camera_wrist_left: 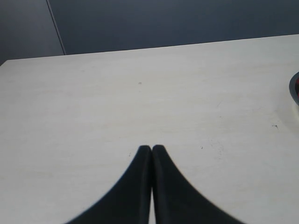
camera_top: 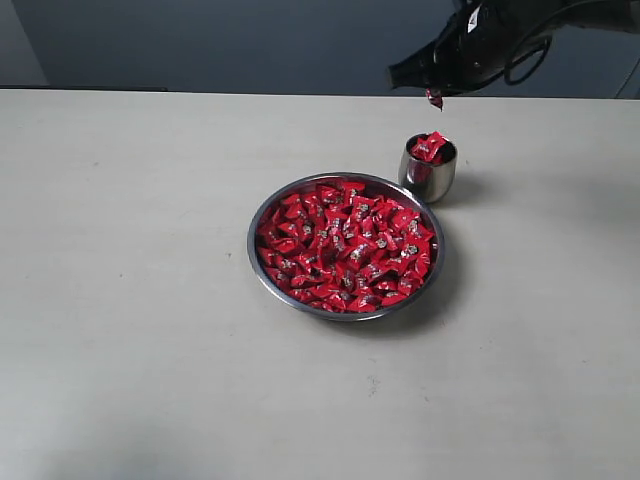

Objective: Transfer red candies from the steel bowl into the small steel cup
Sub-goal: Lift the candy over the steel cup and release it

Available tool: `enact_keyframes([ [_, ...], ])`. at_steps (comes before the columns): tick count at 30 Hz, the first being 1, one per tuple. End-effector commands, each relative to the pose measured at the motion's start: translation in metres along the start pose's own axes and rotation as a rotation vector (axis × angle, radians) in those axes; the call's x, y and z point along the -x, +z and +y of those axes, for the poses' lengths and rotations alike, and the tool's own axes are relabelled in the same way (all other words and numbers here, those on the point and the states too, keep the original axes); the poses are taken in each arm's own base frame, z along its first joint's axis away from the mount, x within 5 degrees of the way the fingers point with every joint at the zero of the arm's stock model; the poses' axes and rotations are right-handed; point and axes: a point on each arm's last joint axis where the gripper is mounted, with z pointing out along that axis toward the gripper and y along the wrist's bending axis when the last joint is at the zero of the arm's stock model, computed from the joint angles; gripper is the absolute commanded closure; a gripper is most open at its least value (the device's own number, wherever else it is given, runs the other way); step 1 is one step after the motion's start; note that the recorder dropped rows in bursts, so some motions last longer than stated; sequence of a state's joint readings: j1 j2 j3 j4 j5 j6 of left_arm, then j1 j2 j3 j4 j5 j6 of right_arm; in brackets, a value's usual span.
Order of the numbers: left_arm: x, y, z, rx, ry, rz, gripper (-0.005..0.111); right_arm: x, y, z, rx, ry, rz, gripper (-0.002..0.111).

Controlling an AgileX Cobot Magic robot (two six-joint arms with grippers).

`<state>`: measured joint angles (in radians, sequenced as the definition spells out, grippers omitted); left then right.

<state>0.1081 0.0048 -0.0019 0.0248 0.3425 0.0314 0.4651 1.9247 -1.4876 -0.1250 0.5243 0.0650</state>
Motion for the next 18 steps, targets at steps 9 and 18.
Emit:
enact_keyframes([
  [9, 0.000, 0.000, 0.000, 0.001, 0.000, -0.011, 0.106, -0.015, 0.033, -0.025, -0.059, 0.022, 0.106, 0.108],
  [18, 0.000, 0.000, 0.000, 0.001, 0.000, -0.011, 0.106, -0.020, 0.033, -0.022, -0.024, 0.039, 0.161, 0.108],
])
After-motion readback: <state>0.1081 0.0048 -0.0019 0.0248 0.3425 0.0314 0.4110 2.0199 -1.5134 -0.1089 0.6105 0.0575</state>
